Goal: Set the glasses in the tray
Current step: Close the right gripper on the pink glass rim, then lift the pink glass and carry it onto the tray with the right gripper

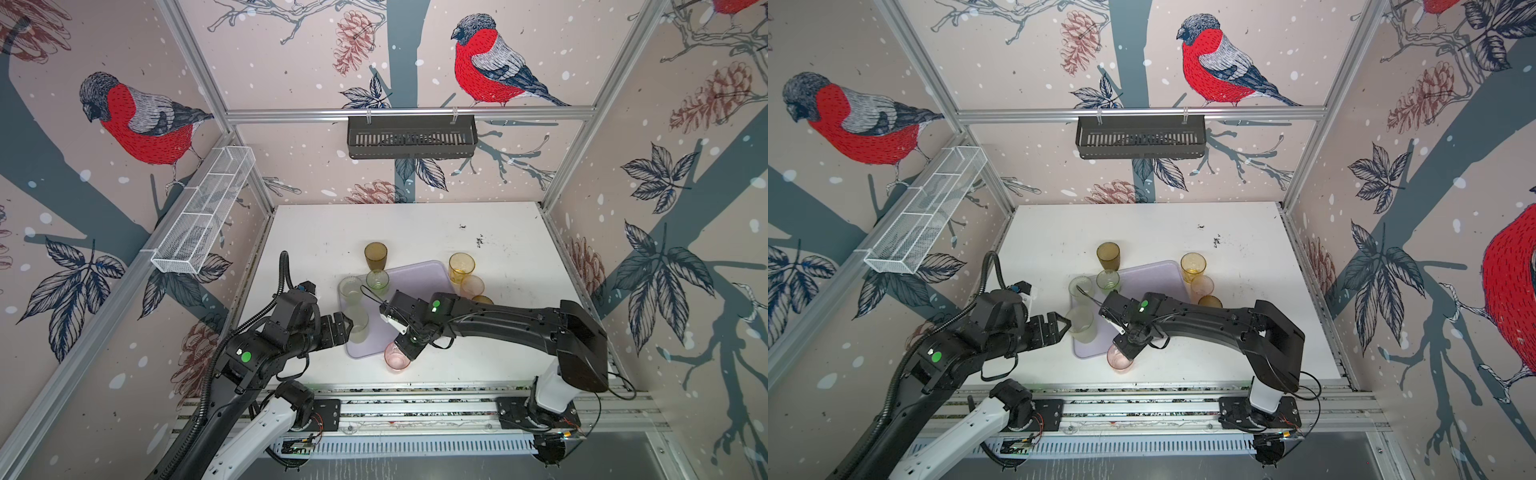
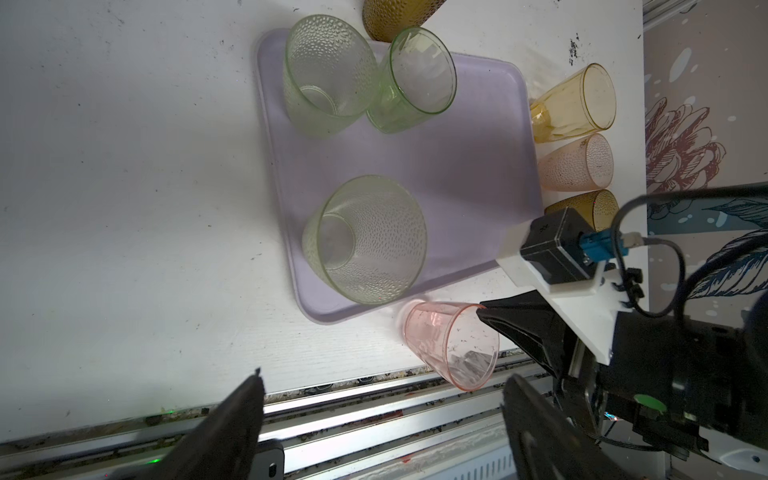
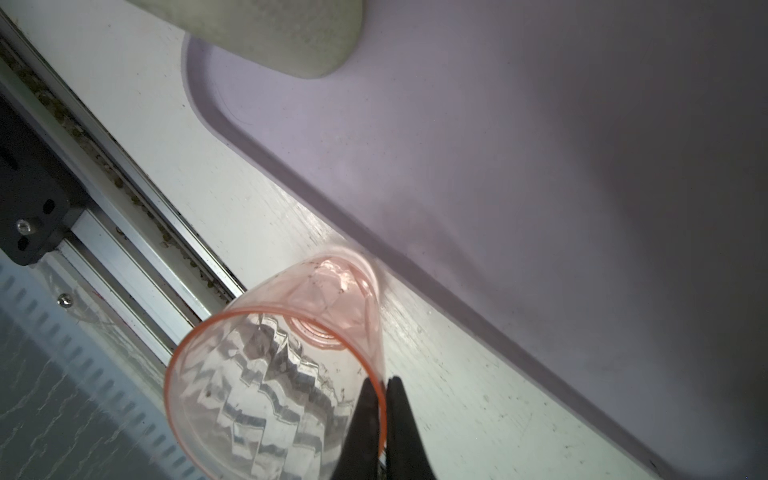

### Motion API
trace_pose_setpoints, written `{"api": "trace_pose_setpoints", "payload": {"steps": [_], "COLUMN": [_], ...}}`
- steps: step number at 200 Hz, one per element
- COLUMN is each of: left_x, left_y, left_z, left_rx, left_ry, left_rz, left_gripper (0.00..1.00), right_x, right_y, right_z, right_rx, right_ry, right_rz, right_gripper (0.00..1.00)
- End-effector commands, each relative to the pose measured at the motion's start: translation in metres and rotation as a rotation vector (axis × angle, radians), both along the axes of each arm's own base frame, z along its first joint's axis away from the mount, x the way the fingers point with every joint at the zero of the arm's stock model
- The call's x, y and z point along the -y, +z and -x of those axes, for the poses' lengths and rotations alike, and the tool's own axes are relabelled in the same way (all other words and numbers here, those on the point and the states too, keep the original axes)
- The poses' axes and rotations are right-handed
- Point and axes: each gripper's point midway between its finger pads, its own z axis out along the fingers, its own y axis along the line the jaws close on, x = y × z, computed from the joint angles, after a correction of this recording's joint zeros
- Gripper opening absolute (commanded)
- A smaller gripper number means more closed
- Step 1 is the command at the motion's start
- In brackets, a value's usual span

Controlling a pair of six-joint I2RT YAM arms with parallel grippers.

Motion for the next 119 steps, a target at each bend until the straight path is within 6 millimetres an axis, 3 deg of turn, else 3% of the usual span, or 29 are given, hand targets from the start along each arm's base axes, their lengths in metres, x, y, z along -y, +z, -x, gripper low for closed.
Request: {"api": "trace_pose_setpoints", "payload": {"steps": [1,119], "left_x": [-0.001,0.000], "left_y": [0.001,0.001], "left_z": [0.001,0.000], "left_rx": [0.003,0.006], "left_ry": [0.009,0.002], "left_rz": [0.002,0.003], "left_gripper": [0.90,0.89], "right_x": [0.007,0.009], "right_y": [0.004,0.032], "right_z": [-0.003,-0.010], "right_rx": [0.020,0.079], "right_ry": [-0.024,-0.040], "right_rz": [0.017,-0.012], "right_gripper": [0.03,0.00]}}
